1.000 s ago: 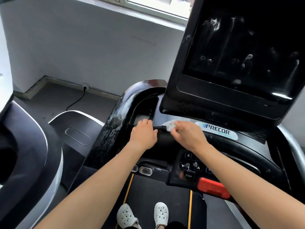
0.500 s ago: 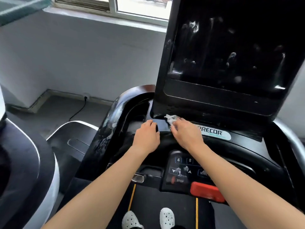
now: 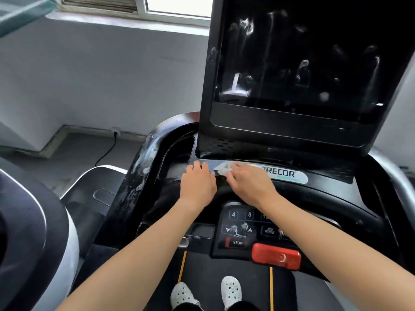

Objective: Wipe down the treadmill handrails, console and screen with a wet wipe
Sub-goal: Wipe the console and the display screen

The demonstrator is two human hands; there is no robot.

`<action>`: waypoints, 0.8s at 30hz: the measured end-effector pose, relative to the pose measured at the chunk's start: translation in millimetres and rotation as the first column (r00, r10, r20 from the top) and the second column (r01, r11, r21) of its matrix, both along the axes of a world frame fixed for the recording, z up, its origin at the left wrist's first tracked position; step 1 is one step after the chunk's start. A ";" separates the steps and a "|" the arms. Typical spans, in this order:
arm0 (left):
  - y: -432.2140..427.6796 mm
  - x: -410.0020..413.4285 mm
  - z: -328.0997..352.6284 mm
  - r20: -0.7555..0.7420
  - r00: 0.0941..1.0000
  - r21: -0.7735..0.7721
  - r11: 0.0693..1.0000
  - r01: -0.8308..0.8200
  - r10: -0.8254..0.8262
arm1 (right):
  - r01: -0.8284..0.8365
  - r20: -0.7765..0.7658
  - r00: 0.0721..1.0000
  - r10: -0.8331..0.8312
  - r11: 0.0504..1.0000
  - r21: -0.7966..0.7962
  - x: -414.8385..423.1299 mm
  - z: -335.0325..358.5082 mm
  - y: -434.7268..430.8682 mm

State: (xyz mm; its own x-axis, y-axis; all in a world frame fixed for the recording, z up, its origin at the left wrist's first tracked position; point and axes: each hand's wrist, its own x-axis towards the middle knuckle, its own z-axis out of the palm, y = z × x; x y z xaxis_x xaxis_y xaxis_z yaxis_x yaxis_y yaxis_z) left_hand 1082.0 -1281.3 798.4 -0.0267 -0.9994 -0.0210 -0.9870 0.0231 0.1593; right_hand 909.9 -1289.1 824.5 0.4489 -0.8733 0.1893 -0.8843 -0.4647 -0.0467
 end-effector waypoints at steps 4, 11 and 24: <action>4.1 9.2 -8.8 0.006 0.999 -0.041 0.999 0.036 -0.036 | 0.145 -0.024 0.989 -0.147 0.988 -0.052 -20.0 0.4 -7.1; 4.4 13.4 -11.4 -0.048 0.998 -0.055 0.997 0.044 -0.047 | 0.433 0.191 0.854 -0.484 0.865 0.255 8.8 -3.9 -14.8; 3.3 11.1 -11.8 -0.010 0.999 -0.074 0.997 0.037 -0.038 | 0.183 0.005 0.982 -0.187 0.968 0.172 29.5 8.5 -3.9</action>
